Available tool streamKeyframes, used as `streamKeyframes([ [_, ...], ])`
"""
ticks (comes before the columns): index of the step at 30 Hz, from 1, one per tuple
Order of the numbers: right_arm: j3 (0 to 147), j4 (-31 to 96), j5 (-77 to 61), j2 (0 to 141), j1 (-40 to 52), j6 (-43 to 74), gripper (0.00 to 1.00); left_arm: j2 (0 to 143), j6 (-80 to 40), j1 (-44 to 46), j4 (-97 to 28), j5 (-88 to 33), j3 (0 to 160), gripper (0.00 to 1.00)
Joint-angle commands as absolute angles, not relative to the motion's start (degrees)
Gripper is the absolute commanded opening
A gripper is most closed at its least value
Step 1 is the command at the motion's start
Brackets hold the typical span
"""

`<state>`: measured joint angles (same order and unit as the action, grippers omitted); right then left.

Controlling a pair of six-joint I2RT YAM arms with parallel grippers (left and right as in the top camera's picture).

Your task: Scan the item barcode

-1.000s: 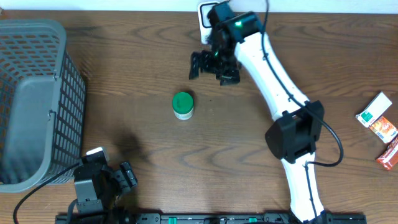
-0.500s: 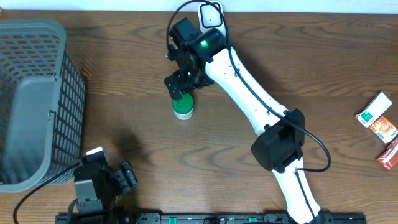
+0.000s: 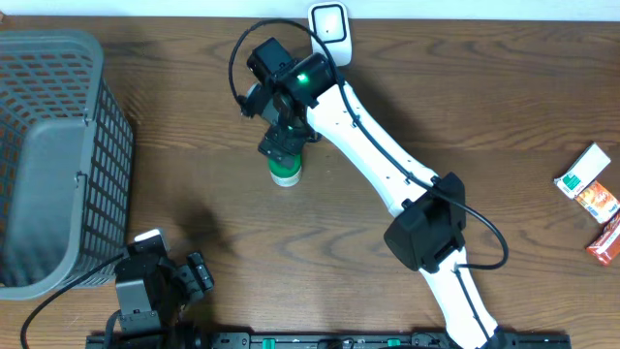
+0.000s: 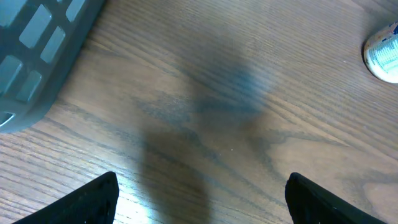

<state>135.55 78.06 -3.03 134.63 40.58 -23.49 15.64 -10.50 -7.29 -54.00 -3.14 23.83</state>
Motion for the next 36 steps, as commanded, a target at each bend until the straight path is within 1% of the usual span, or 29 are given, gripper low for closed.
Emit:
streamKeyframes([
  [1,134.7,78.0,-5.7,135.8,40.7,-38.7,0.83,15.5,-10.2,-7.3,-54.2,-3.6,24.2,0.86],
  [2,134.5,78.1,-6.5,135.8,40.7,-41.2,0.8,15.5,-10.2,-7.3,-54.2,-3.6,24.2,0.86],
  [3,134.2,78.4,-6.8,135.8,40.7,-43.1,0.8,15.5,-10.2,-7.3,-54.2,-3.6,24.2,0.86],
  [5,133.4,80.1,-6.9,135.8,40.7,-45.8,0.89,15.5,-10.2,-7.3,-54.2,-3.6,24.2,0.86],
  [6,133.1,81.4,-7.5,135.8,40.7,-47.5,0.89,15.5,-10.2,-7.3,-54.2,-3.6,24.2,0.86],
  [8,132.4,84.2,-9.6,135.8,40.7,-52.8,0.85,15.5,-10.2,-7.3,-54.2,-3.6,24.2,0.86],
  [10,131.9,86.7,-10.5,135.8,40.7,-57.8,0.83,15.5,-10.2,-7.3,-54.2,-3.6,24.2,0.86],
  [15,131.8,87.5,-12.3,135.8,40.7,-65.1,0.87,15.5,-10.2,-7.3,-54.2,-3.6,24.2,0.86],
  [20,131.8,87.3,-13.0,135.8,40.5,-73.2,0.86,15.5,-10.2,-7.3,-54.2,-3.6,24.2,0.86],
  [26,131.8,86.2,-12.7,136.3,39.0,-79.2,0.87,15.5,-10.2,-7.3,-54.2,-3.6,24.2,0.86],
  [30,131.8,84.9,-12.1,138.0,39.2,-80.5,0.87,15.5,-10.2,-7.3,-54.2,-3.6,24.2,0.86],
  [34,131.8,82.0,-11.9,140.7,39.2,-80.7,0.9,15.5,-10.2,-7.3,-54.2,-3.6,24.2,0.86],
  [35,131.8,81.5,-11.6,141.0,39.2,-80.7,0.91,15.5,-10.2,-7.3,-54.2,-3.6,24.2,0.86],
  [36,131.8,80.9,-11.4,141.4,39.3,-80.7,0.99,15.5,-10.2,-7.3,-54.2,-3.6,24.2,0.86],
])
